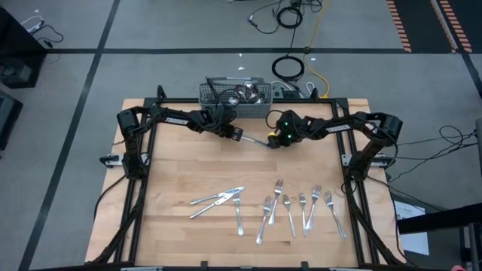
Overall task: Sort silverware
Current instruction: Put the silver knife into the gray utensil holder
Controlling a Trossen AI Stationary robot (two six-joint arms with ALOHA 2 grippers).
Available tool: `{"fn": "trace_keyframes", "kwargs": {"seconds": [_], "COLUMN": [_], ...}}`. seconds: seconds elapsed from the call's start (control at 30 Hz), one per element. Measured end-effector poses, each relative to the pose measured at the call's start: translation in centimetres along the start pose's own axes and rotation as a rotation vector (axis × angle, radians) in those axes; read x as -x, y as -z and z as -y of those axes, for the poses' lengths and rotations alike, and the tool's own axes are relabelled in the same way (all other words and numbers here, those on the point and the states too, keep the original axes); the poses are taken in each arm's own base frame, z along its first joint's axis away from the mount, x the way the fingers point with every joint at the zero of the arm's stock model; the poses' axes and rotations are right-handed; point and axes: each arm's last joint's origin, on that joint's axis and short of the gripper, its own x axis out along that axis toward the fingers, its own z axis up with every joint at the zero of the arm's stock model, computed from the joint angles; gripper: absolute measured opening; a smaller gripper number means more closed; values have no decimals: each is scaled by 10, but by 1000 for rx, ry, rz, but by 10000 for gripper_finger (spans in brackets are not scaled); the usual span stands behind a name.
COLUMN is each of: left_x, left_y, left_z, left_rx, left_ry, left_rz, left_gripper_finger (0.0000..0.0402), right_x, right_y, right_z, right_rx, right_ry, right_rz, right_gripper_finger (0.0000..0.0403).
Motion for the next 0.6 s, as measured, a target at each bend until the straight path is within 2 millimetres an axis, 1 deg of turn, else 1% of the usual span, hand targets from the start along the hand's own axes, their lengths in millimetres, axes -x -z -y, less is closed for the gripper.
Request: {"fn": "trace_keyframes", "kwargs": {"seconds": [0.1,0.3,0.43,0.53,0.6], "left_x": [0,0,0,0,0], "left_y": [0,0,0,0,0], "left_z": [0,0,0,1,1], "left_rx": [-4,-5,-4,-4,-4], "left_ry": [1,3,5,19,24], "left_rz": [-1,-2,-2,-4,-8], "left_gripper_finger": [0,0,0,0,0], "right_x": [0,3,3,2,1], "right_y": [1,8,15,18,21], "right_z": [2,11,10,7,5], "right_rx": [69,272,348,392,409], "right_ry": [16,125,197,244,274], "right_rz": [-13,-104,-123,-103,-90], "right_gripper_finger": [173,173,172,160,139]}}
